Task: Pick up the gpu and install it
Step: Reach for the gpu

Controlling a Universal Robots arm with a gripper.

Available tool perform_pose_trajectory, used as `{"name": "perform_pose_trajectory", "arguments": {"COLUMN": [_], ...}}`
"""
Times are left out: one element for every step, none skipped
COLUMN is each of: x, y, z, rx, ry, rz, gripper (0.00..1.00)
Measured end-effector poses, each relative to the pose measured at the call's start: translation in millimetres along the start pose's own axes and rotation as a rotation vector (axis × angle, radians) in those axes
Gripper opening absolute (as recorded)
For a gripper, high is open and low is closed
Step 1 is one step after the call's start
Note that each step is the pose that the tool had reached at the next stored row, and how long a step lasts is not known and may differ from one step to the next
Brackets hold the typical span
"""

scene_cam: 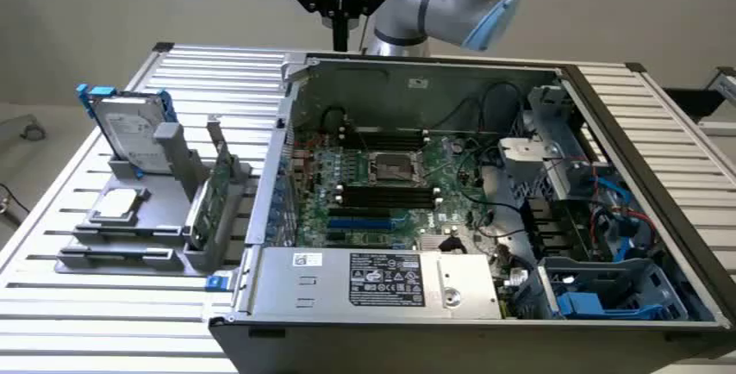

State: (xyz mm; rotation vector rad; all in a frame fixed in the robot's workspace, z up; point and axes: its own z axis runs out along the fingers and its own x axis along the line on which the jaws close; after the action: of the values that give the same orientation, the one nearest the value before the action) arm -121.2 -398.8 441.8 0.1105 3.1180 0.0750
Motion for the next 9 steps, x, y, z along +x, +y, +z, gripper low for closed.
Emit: {"name": "perform_pose_trajectory", "arguments": {"x": [0.0,0.0,0.0,0.0,0.0,0.0,0.0,0.0,0.0], "y": [0.0,0.0,0.0,0.0,0.0,0.0,0.0,0.0,0.0], "z": [0.0,-0.3,-0.5,-0.5,-0.6,-0.6,-0.7,-0.7,-0.8], "rx": [0.0,0.0001,0.0,0.0,0.0,0.0,0.0,0.0,0.0], "ry": [0.0,0.0,0.0,0.0,0.0,0.0,0.0,0.0,0.0], "rz": [0.0,0.0,0.0,0.0,0.0,0.0,0.0,0.0,0.0], "gripper": [0.11,0.11,0.11,0.11,0.11,0.11,0.11,0.11,0.11]}}
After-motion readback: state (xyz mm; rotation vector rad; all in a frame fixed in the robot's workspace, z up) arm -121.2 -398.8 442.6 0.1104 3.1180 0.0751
